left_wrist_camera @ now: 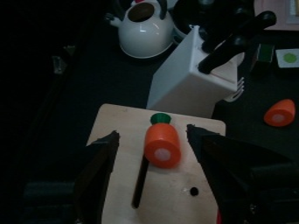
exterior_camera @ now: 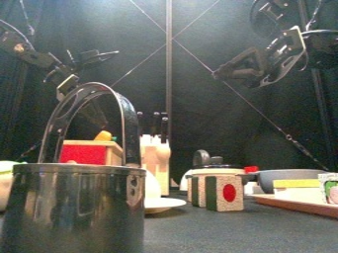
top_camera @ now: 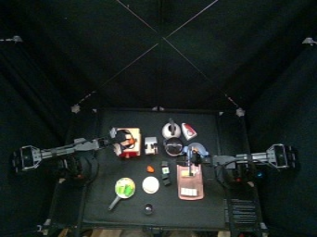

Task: Grab carrot top

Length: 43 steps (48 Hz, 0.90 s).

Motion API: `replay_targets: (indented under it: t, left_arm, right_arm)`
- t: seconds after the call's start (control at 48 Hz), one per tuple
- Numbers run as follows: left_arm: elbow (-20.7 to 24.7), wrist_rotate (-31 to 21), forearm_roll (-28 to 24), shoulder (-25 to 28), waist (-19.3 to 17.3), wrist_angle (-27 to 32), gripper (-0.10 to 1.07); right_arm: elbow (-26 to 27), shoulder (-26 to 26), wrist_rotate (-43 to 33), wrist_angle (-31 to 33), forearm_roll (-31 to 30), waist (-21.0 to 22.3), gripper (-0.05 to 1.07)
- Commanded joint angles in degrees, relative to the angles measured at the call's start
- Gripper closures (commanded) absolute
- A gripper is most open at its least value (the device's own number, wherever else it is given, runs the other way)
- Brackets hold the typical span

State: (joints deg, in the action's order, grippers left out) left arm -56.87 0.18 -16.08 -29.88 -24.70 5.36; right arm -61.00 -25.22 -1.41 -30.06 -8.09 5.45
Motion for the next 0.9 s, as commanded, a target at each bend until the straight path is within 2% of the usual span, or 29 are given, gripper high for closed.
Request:
replay_targets:
  t: [0.0, 0.458, 0.875]
  left_arm:
    - [1.5, -0.1, -0.6, 0.5, 0.3, -1.0, 0.01]
    - [1.2, -0.3, 2.8, 6.9, 0.6, -3.4, 0.01]
    - [0.9, -0.4, 4.2, 7.7, -0.2, -3.5, 0.02]
  right_arm:
    - [0.4, -0.4, 0.0, -0.3, 0.1, 0.0, 0.75]
    - [0.4, -0.3, 0.0, -0.3, 0.1, 0.1, 0.75]
    - [0.4, -0.2, 0.0, -0.2, 0.1, 0.1, 0.75]
